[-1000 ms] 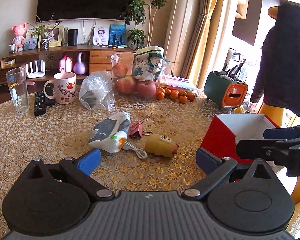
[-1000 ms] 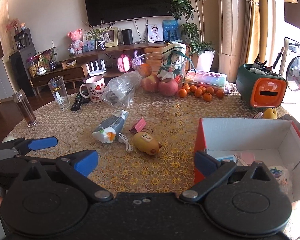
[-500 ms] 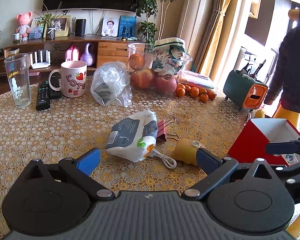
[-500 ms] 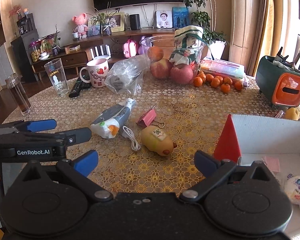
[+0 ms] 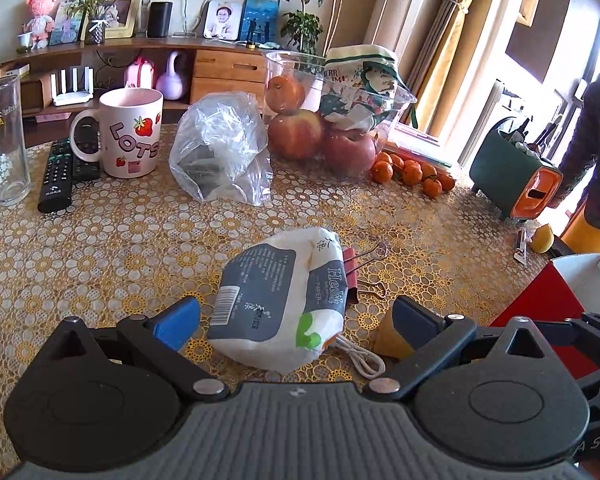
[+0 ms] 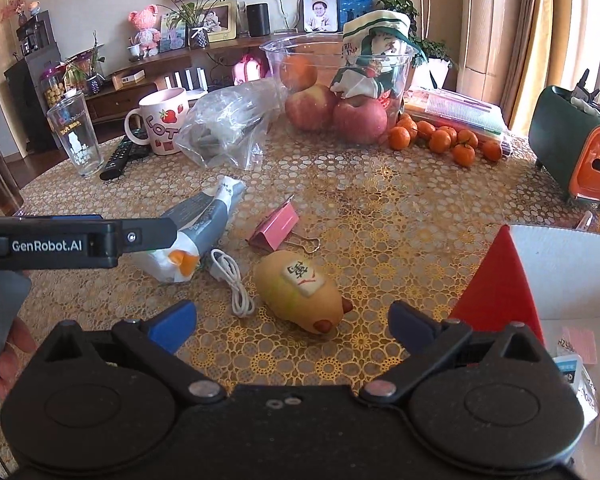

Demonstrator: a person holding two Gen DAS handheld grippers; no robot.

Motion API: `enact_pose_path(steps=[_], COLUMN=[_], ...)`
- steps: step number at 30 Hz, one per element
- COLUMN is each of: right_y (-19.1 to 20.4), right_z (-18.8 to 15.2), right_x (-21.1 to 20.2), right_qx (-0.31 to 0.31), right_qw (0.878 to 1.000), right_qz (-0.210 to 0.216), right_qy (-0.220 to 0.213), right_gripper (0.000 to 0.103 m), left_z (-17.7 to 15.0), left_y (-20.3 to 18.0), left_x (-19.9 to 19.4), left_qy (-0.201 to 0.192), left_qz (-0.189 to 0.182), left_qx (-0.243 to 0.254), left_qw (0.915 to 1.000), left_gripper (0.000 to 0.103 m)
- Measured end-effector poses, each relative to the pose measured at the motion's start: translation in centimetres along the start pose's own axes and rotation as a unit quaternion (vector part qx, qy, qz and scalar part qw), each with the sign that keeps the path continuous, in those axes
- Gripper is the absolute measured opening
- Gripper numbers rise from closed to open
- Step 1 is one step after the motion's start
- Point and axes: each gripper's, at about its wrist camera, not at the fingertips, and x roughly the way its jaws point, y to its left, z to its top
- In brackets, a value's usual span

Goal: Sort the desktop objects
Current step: 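Reach the left tool to the white tissue pack while the right tool reaches the yellow pig plush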

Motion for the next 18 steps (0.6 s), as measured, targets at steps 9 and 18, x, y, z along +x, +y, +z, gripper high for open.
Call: enact_pose_path(steps=[9,18], right_y=[0.0,-0.7], right_z=[0.6,0.8], right_x=[2.6,5.2], right_qx=[0.004,0.027], right_qw=[1.000,0.999], right_qz=[-0.001,-0.003], right_qy=[0.010,0.026], right_gripper=[0.101,0.100], left_z=[1.6,1.5], left_y=[0.3,1.6], left_x=[4.0,7.1], left_qy=[0.038,0.078], left_qz=[0.005,0.002], left_qx=[0.009,-0.015], left_qw=[0.9992,0.9969], left_gripper=[0.103,0.103])
